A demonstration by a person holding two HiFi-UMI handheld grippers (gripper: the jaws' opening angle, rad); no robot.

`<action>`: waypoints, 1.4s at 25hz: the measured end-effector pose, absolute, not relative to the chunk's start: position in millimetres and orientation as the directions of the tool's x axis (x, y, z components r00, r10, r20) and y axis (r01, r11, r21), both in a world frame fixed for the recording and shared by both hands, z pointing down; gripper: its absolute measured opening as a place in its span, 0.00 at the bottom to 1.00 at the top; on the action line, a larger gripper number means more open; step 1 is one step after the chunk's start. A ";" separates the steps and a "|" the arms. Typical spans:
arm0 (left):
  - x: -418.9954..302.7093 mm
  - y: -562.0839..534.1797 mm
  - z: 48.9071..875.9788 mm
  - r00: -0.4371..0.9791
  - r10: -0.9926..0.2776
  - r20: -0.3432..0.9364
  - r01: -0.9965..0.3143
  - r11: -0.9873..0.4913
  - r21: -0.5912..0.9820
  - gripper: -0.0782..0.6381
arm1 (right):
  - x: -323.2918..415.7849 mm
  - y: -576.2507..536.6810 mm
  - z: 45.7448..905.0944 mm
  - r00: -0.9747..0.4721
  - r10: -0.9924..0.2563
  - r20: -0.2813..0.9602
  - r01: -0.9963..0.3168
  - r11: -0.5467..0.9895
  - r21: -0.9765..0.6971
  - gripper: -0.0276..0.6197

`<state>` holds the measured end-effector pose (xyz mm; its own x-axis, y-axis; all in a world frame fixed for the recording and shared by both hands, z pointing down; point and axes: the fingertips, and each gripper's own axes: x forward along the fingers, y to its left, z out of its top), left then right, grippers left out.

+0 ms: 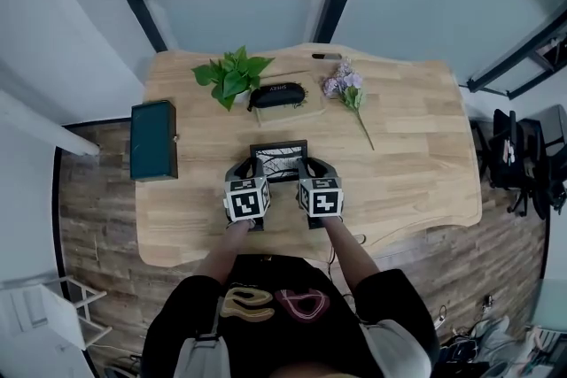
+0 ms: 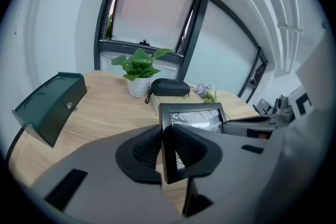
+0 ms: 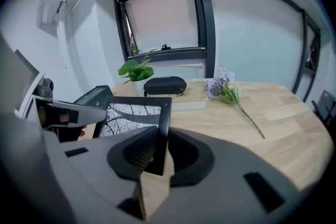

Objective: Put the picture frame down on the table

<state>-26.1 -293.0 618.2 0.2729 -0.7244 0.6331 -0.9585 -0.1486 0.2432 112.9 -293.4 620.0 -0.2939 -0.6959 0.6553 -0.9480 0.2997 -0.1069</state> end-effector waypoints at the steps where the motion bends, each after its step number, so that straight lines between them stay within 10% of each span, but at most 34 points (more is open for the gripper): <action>1: -28.1 -295.8 621.3 0.269 -0.722 0.638 -0.959 -0.140 0.247 0.22 | 111.3 -296.8 622.7 -0.291 -0.691 0.662 -0.949 0.297 -0.107 0.16; 35: -42.9 -336.9 719.2 0.270 -0.524 0.808 -0.958 -0.061 0.281 0.23 | 96.4 -344.3 713.8 -0.242 -0.504 0.829 -0.959 0.256 -0.124 0.16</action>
<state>-42.9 -336.9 719.2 0.2699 -0.5236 0.8081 -0.9579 -0.0605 0.2807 96.4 -344.3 713.8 -0.2421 -0.5045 0.8288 -0.9586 0.2561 -0.1242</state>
